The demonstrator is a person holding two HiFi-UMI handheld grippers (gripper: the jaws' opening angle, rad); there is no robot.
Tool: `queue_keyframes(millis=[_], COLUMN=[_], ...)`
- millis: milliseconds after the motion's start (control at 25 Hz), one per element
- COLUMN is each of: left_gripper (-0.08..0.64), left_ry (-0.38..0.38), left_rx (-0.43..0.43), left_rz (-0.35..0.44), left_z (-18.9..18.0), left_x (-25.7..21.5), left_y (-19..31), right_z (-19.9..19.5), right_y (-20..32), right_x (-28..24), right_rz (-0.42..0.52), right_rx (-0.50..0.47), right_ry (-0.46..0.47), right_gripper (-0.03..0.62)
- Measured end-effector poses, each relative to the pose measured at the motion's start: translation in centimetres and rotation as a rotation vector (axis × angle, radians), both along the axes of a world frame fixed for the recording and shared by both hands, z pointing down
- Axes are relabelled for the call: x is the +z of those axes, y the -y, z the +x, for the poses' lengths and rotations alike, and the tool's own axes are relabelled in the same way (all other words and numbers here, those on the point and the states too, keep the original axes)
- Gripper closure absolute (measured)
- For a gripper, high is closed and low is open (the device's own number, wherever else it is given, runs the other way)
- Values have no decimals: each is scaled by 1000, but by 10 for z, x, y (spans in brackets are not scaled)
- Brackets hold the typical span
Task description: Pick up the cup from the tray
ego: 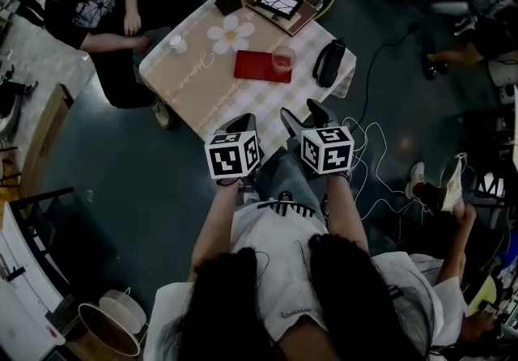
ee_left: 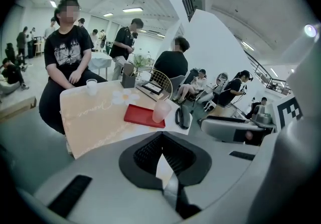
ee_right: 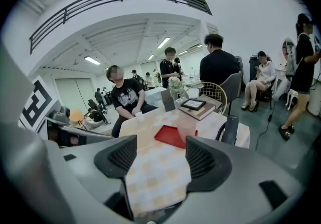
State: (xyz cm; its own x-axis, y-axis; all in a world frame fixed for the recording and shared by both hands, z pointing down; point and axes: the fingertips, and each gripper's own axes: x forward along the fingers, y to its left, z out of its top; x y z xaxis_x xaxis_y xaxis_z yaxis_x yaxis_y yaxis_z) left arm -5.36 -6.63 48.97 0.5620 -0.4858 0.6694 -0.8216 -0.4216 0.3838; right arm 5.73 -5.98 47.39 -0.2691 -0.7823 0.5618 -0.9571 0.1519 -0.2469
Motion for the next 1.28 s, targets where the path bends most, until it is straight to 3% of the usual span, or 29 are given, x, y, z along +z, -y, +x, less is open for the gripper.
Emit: queue_keyframes(millis=[520,920,1080,1280], left_gripper=[556,557,557,557], left_ry=[30,54,68,85], left_rx=[-45,-84,-109,-156], left_rz=[-53,-75,-93,-134], left_z=[38,62,62,58], left_x=[10,17,23,40], left_y=[63,109,122,138], right_z=[33,32,27,27], right_y=[80,137,153,166], right_x=[16,46,63,91], right_rz=[-39,-93,-144,-188], right_rx=[-90,-242,-298,-407], right_ry=[-67,-185,-188,-332], right_gripper=[247,221,212,212])
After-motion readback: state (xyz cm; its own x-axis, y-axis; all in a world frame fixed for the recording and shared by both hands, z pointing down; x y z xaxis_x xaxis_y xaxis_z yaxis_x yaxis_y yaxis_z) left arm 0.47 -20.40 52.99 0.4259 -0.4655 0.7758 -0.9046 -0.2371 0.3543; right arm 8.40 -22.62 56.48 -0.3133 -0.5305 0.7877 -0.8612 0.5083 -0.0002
